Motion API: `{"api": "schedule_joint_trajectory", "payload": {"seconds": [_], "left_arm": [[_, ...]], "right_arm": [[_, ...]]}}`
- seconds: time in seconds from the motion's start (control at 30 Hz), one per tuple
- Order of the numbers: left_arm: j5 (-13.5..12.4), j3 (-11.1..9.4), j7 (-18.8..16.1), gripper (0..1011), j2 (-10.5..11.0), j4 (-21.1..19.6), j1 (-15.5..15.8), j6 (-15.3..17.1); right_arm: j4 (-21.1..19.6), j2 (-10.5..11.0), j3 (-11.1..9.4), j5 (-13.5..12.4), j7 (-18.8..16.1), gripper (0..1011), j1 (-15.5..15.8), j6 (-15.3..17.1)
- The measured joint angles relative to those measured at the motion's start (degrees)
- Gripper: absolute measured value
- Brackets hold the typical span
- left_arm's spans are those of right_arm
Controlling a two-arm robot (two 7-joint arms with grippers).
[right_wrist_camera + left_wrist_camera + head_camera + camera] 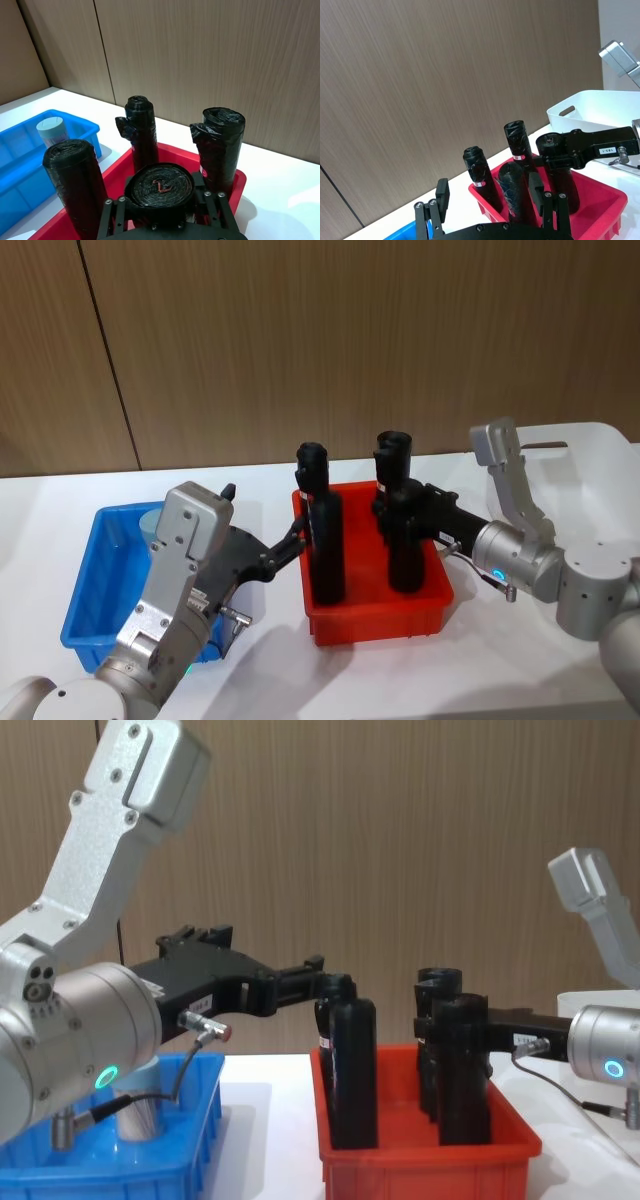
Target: Pick the cotton swabs from the blue box and place them into the white box.
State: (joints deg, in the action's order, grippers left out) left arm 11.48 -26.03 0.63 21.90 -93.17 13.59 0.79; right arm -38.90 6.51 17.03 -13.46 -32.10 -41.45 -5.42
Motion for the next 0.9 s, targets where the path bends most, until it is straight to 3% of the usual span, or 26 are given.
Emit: {"api": "schedule_joint_trajectory", "payload": {"seconds": [0.2, 0.43, 0.7, 0.9], "left_arm": [[0.00, 0.00, 0.00, 1004, 0.00, 0.00, 0.00, 0.00], [0.00, 0.00, 0.00, 1004, -0.01, 0.00, 0.00, 0.00], [0.00, 0.00, 0.00, 1004, 0.00, 0.00, 0.00, 0.00], [0.00, 0.00, 0.00, 1004, 0.00, 0.00, 0.00, 0.00]], "right_arm": [[0.46, -0.12, 0.06, 0.01, -0.10, 547, -0.32, -0.13], [-1.33, 0.26, -0.27, -0.31, -0.05, 527, 0.23, 0.33], [-7.88, 1.61, -1.38, -1.73, 0.65, 527, 2.60, 2.44], [-14.96, 3.04, -2.66, -3.01, 1.59, 527, 4.80, 4.59]]}}
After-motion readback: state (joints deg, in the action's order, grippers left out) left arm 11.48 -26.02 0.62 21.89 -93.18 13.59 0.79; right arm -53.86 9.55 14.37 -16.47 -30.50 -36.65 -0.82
